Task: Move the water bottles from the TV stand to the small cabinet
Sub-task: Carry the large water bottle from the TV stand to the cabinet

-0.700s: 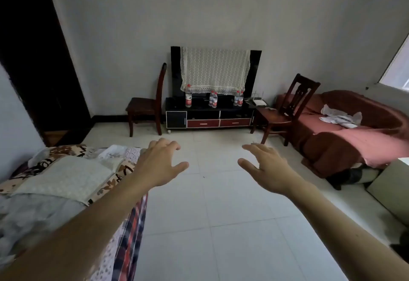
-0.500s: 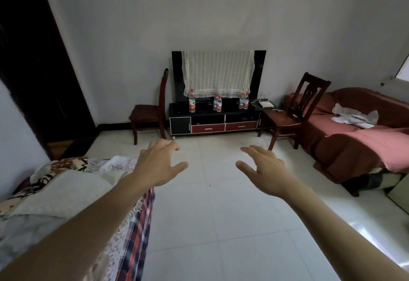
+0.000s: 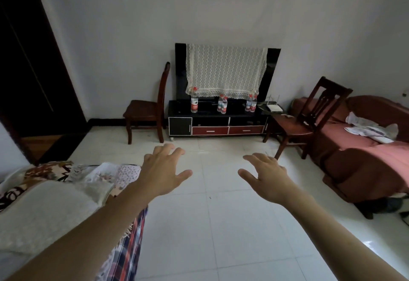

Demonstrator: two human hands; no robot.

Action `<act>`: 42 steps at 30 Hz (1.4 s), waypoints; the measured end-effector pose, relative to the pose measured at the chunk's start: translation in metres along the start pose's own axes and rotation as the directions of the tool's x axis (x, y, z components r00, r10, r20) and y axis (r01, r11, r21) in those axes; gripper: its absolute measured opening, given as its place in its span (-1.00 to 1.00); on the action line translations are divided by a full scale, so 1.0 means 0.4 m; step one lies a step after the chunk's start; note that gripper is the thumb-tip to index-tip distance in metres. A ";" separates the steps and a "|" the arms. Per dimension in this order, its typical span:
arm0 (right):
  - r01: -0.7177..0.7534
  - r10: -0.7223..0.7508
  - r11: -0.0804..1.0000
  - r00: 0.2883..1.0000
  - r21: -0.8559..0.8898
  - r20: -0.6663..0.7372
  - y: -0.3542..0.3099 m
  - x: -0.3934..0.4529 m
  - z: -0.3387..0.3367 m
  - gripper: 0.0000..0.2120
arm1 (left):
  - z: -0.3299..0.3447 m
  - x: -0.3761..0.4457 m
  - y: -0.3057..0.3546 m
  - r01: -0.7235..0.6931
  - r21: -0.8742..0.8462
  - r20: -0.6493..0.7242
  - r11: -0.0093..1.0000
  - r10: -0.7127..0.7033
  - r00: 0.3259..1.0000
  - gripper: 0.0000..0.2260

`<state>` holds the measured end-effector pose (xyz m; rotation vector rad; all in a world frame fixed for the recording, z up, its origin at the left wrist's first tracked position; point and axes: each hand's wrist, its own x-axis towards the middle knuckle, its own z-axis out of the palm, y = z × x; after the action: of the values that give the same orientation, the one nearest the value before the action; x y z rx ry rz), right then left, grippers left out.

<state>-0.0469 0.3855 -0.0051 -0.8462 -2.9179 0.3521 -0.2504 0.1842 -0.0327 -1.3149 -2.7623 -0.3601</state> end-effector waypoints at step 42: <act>0.059 -0.058 0.998 0.998 0.010 -0.037 0.171 1.743 -0.008 -0.43 | 0.204 1.676 -0.385 0.019 -0.037 0.001 0.999 -0.019 1.000 -0.40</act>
<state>-0.5992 0.8165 -0.0078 -0.7558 -2.8970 0.3437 -0.7908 0.6178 -0.0366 -1.2975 -2.7840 -0.4146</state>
